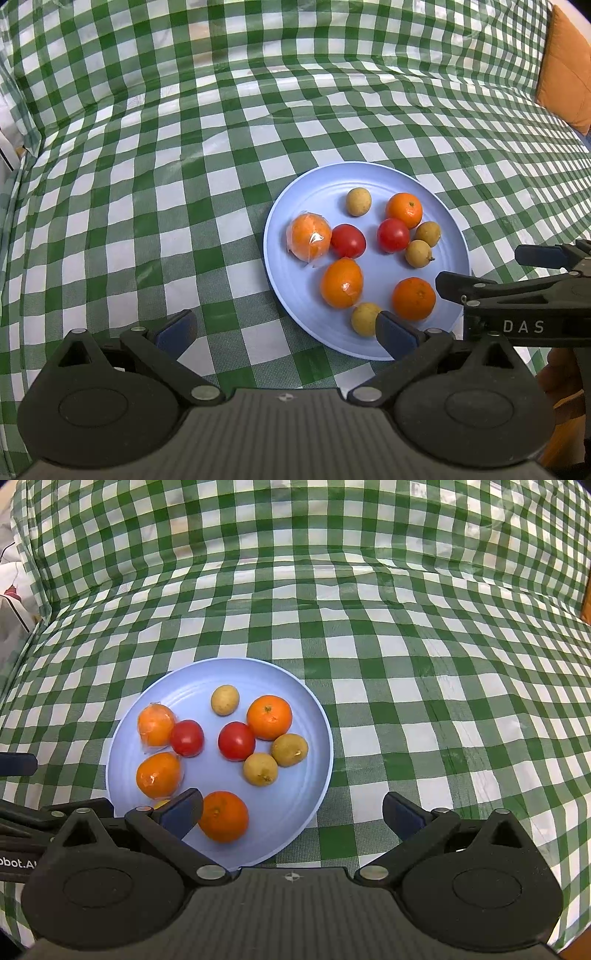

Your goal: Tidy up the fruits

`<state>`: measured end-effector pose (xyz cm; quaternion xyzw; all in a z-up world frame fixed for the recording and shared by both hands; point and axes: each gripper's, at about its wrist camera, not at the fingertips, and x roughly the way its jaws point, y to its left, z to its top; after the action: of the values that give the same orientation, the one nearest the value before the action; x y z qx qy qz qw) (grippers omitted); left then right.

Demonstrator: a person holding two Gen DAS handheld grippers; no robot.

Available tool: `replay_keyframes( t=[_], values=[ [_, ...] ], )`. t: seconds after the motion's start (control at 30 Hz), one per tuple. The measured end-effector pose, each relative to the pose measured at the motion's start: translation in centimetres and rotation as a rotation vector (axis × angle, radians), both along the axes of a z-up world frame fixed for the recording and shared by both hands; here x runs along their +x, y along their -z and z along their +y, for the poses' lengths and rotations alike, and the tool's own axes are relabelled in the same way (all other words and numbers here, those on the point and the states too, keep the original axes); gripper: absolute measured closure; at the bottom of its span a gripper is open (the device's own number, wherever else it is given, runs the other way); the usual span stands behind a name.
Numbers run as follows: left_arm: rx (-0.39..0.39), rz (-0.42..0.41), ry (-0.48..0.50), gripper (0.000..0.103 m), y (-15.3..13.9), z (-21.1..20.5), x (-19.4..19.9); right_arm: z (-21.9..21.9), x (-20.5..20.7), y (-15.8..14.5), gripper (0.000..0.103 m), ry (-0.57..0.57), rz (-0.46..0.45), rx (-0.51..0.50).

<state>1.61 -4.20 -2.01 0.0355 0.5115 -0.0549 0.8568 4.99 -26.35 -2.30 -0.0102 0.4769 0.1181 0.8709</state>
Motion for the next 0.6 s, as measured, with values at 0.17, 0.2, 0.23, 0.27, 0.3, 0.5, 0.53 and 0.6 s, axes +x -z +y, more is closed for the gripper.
replay_keyframes(
  t=[0.17, 0.2, 0.23, 0.27, 0.3, 0.5, 0.53, 0.6],
  values=[
    [0.003, -0.003, 0.008, 0.0, 0.03, -0.05, -0.02, -0.01, 0.09, -0.09, 0.001, -0.002, 0.0, 0.003],
    [0.004, -0.003, 0.009, 0.0, 0.05, -0.08, -0.04, 0.0, 0.09, -0.1, 0.001, -0.001, 0.0, 0.002],
    [0.005, -0.004, 0.01, 0.0, 0.06, -0.09, -0.04, 0.0, 0.09, -0.12, 0.001, -0.001, 0.0, 0.002],
    [0.006, -0.003, 0.012, 0.0, 0.08, -0.09, -0.04, 0.0, 0.1, -0.17, 0.001, -0.001, 0.0, 0.003],
    [0.006, -0.003, 0.013, 0.0, 0.1, -0.09, -0.02, -0.01, 0.1, -0.17, 0.001, -0.002, 0.0, 0.003],
    [0.006, -0.007, 0.017, 0.0, 0.13, -0.17, 0.0, -0.02, 0.14, -0.17, 0.001, -0.005, -0.001, 0.004],
    [0.006, -0.007, 0.019, 0.0, 0.15, -0.18, 0.02, -0.04, 0.15, -0.17, 0.001, -0.005, -0.001, 0.004],
    [0.007, -0.009, 0.021, 0.0, 0.16, -0.21, 0.04, -0.07, 0.17, -0.17, 0.001, -0.006, -0.001, 0.003]
  ],
)
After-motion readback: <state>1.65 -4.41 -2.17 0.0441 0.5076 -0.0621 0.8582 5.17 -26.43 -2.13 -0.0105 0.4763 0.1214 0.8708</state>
